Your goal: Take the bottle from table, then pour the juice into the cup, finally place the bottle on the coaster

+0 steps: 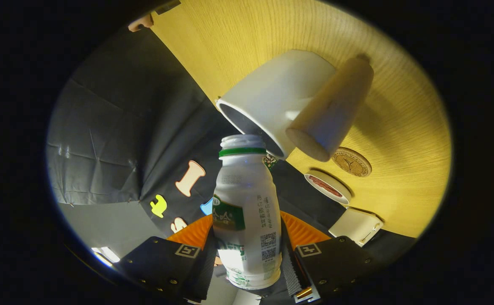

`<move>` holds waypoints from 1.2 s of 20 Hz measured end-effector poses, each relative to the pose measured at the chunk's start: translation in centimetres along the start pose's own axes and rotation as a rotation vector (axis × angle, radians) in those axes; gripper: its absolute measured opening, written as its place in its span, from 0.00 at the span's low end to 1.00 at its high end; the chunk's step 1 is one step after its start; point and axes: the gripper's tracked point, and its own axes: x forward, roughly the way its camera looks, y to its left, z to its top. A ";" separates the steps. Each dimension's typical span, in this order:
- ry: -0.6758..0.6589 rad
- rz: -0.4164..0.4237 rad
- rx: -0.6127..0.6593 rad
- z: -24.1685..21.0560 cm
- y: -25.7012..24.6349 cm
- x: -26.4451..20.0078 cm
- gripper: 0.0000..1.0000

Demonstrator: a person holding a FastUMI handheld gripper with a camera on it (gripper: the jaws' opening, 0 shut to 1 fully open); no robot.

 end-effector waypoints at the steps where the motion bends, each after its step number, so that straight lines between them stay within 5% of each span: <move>1: 0.000 0.004 0.000 -0.1 0.0 -0.2 0.68; 4: 0.004 0.015 -0.060 -0.5 0.1 -0.2 0.68; 8: 0.037 -0.040 -0.319 -1.5 -0.9 0.4 0.67; 16: 0.090 0.034 -1.049 -2.7 0.2 -0.4 0.67; 24: 0.186 0.099 -1.865 -3.1 -3.8 -0.4 0.67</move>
